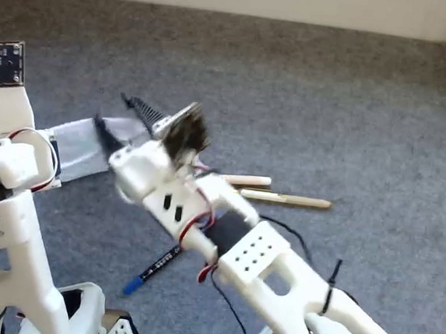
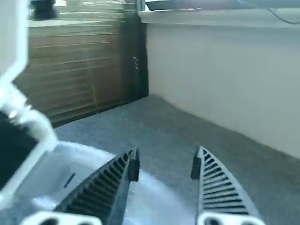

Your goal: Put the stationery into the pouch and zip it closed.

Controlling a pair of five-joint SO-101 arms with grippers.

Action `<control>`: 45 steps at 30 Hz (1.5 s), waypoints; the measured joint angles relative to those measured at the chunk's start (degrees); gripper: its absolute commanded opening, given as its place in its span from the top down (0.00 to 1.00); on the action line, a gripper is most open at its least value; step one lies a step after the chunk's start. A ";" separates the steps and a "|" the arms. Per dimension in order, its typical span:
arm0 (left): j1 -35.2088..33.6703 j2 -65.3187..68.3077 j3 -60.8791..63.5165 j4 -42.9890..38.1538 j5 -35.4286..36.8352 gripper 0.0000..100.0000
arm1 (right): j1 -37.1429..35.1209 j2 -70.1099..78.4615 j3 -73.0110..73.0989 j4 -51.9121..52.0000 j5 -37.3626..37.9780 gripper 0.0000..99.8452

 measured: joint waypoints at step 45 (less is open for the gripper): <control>-1.49 0.00 0.62 0.09 0.00 0.99 | 11.25 52.92 -76.48 77.98 -1.85 0.83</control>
